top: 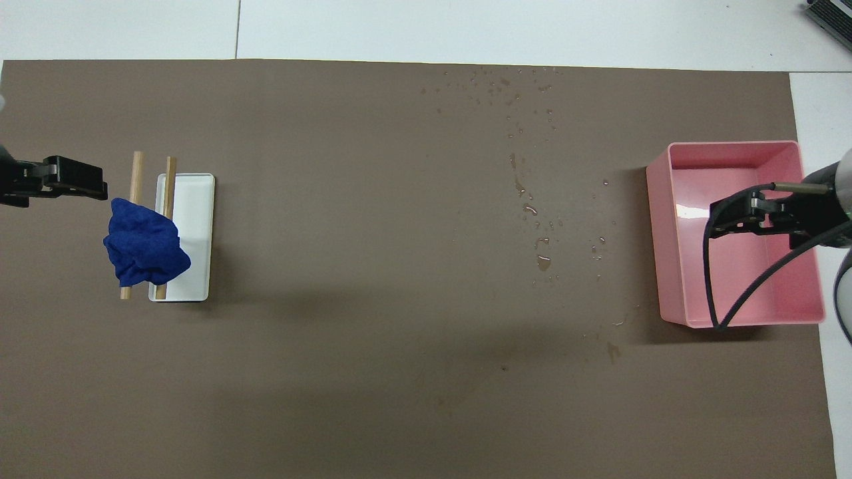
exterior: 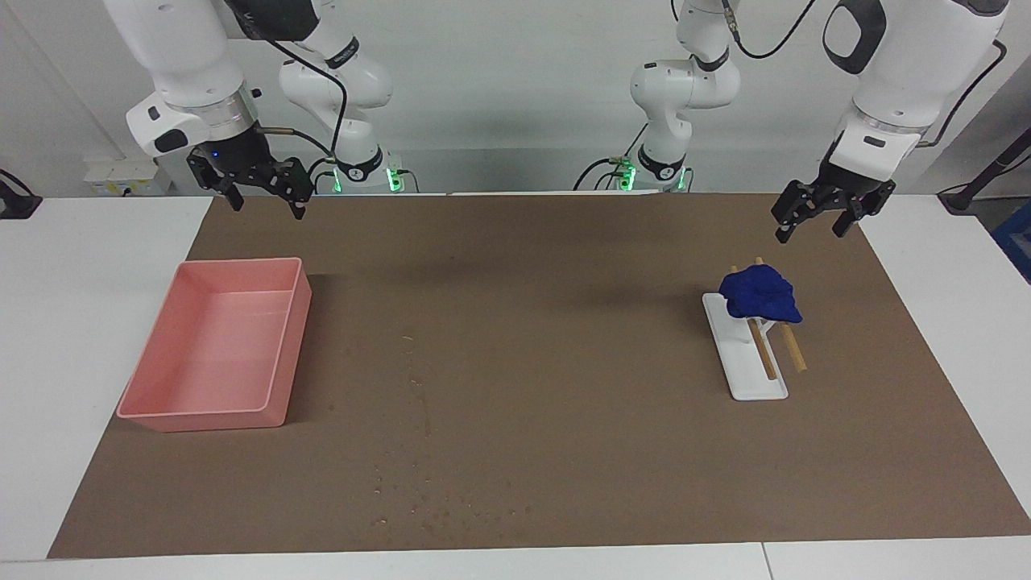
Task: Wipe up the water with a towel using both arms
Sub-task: 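Carry the blue towel with the left gripper toward the table center, then grasp the towel with the right gripper while the left gripper holds it, then open the left gripper while the right gripper pulls the towel away, then move the towel farther with the right gripper while the left gripper withdraws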
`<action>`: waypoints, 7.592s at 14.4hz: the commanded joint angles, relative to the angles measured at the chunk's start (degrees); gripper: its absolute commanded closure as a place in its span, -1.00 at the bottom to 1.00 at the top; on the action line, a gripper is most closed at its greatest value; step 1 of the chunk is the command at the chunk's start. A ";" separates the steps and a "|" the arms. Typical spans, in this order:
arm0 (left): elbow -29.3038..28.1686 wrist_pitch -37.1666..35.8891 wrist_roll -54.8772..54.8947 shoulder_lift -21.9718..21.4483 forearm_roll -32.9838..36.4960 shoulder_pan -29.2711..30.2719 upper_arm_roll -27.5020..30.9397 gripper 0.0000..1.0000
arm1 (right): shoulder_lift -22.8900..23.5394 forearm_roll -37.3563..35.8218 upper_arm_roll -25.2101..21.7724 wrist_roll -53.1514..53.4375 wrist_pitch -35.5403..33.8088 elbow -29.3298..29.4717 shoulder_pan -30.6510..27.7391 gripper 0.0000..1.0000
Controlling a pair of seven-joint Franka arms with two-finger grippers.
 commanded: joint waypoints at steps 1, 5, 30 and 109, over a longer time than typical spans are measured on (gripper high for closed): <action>-1.44 1.12 1.03 -1.46 -0.83 0.05 0.12 -1.00 | -1.67 1.31 0.33 -1.28 0.46 -1.89 -0.97 -1.00; -1.53 1.12 1.03 -1.46 -0.83 0.23 0.20 -1.00 | -1.58 1.31 0.33 -1.38 0.82 -1.53 -0.97 -1.00; -31.31 27.83 -46.79 -3.83 -0.83 2.78 0.38 -1.00 | -1.76 1.31 0.33 -1.12 0.73 -1.71 -0.88 -1.00; -10.85 7.03 -62.29 -8.14 -19.04 6.63 -12.01 -1.00 | 40.57 6.06 1.12 47.51 59.23 19.54 9.05 1.00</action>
